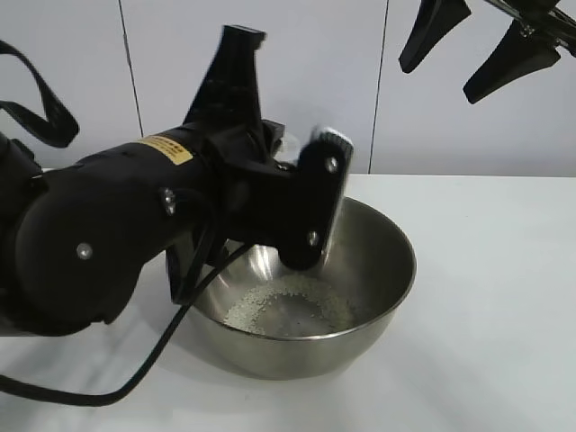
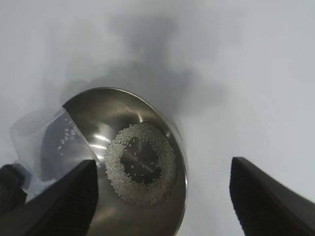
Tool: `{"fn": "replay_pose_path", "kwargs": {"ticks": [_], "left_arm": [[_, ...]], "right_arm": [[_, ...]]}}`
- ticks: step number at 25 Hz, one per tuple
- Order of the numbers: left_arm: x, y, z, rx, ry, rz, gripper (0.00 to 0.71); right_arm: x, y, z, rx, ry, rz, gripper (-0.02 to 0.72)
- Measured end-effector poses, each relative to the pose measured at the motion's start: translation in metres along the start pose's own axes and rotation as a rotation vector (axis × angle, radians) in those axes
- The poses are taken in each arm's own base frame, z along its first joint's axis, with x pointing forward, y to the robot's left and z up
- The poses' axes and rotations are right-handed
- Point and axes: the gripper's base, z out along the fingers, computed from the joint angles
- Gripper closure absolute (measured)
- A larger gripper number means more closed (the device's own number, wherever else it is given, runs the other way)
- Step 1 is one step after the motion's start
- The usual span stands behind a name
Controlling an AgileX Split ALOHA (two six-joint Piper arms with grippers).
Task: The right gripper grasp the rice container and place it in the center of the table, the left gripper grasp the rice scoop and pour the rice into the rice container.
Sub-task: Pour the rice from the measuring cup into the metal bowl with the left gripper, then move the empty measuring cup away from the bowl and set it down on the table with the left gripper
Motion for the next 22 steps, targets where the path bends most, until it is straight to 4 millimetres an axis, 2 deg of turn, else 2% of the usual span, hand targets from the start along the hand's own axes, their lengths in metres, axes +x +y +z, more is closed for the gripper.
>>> {"fn": "replay_pose_path", "kwargs": {"ticks": [3, 6, 14, 19, 22], "left_arm": [[0.012, 0.003, -0.002, 0.001, 0.13, -0.237, 0.701], [0.021, 0.018, -0.007, -0.029, 0.198, -0.481, 0.701], [0.041, 0.058, -0.021, -0.057, 0.246, -1.056, 0.701], [0.069, 0.076, -0.018, -0.021, 0.268, -1.355, 0.701], [0.088, 0.077, -0.011, 0.041, 0.28, -1.486, 0.701]], "right_arm": [[0.0, 0.0, 0.0, 0.0, 0.0, 0.0, 0.186], [0.0, 0.0, 0.0, 0.0, 0.0, 0.0, 0.186], [0.0, 0.0, 0.0, 0.0, 0.0, 0.0, 0.186], [0.0, 0.0, 0.0, -0.001, 0.0, 0.0, 0.186], [0.0, 0.0, 0.0, -0.001, 0.0, 0.0, 0.186]]}}
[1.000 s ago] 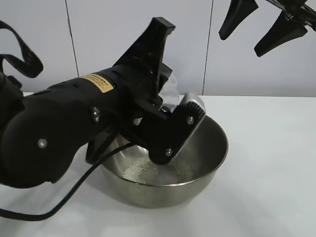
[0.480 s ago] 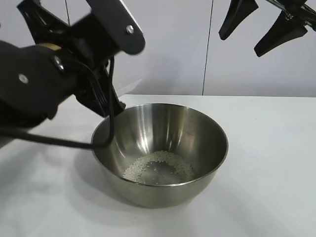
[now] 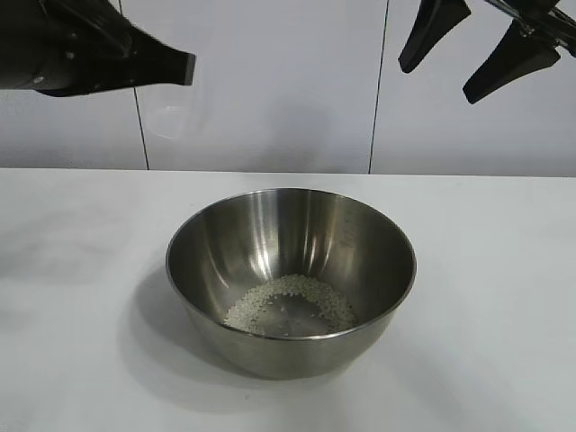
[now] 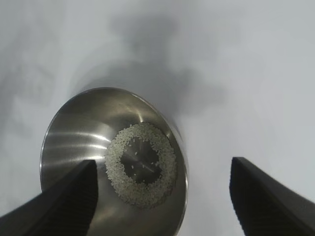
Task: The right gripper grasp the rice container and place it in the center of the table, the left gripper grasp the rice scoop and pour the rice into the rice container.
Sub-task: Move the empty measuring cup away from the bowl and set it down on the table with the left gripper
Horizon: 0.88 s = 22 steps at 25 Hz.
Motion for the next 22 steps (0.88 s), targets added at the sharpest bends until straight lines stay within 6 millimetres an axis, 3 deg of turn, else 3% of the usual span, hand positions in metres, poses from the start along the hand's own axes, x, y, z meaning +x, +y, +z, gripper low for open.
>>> {"fn": "replay_pose_path", "kwargs": {"ticks": [6, 15, 22], "left_arm": [[0.022, 0.039, 0.018, 0.114, 0.046, -0.12, 0.701], [0.06, 0.098, 0.019, 0.29, -0.034, -0.237, 0.701], [0.113, 0.102, 0.036, 0.351, -0.029, -0.171, 0.701]], "right_arm": [[0.0, 0.0, 0.0, 0.0, -0.001, 0.0, 0.186], [0.0, 0.0, 0.0, -0.002, -0.001, 0.002, 0.186], [0.0, 0.0, 0.0, -0.005, -0.002, 0.003, 0.186]]}}
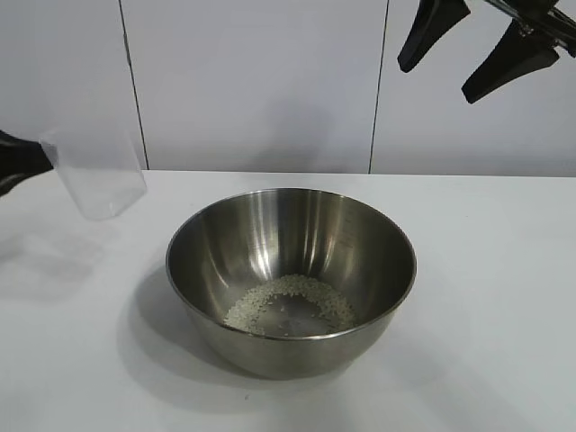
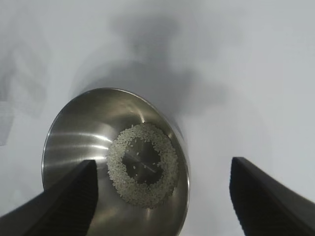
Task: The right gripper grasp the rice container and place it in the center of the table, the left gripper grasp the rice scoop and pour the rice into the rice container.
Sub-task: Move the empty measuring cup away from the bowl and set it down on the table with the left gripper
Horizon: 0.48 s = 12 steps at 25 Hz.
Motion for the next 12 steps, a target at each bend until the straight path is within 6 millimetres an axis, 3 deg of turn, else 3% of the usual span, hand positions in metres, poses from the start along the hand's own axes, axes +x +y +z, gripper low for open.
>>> {"fn": "replay_pose_path", "kwargs": {"ticks": [8, 12], "left_arm": [[0.047, 0.01, 0.013, -0.015, 0.088, 0.096, 0.701], [0.05, 0.012, 0.014, -0.037, 0.092, 0.144, 0.701]], "right_arm": [[0.0, 0.0, 0.0, 0.0, 0.0, 0.0, 0.186], [0.0, 0.0, 0.0, 0.0, 0.0, 0.0, 0.186]]}}
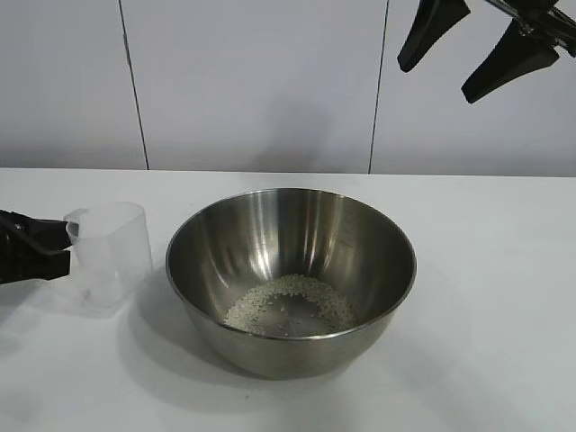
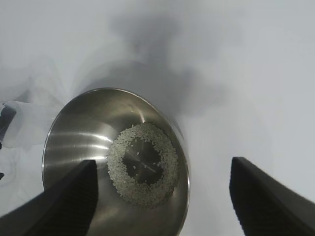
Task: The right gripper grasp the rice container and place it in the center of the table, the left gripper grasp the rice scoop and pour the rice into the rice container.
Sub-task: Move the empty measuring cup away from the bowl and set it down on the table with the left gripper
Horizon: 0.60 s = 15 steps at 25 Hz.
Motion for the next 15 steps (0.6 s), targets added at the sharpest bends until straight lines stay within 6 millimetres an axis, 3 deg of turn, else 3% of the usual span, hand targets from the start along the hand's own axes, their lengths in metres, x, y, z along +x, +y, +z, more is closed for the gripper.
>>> {"fn": "replay_pose_path", "kwargs": {"ticks": [4, 10, 15], "left_arm": [[0.001, 0.004, 0.0, -0.039, 0.009, 0.002, 0.672], [0.003, 0.005, 0.0, -0.059, 0.028, -0.005, 0.373], [0.012, 0.0, -0.014, -0.072, 0.048, -0.036, 0.313]], "right_arm": [[0.0, 0.0, 0.0, 0.0, 0.0, 0.0, 0.186], [0.0, 0.0, 0.0, 0.0, 0.0, 0.0, 0.186], [0.0, 0.0, 0.0, 0.0, 0.0, 0.0, 0.186]]}}
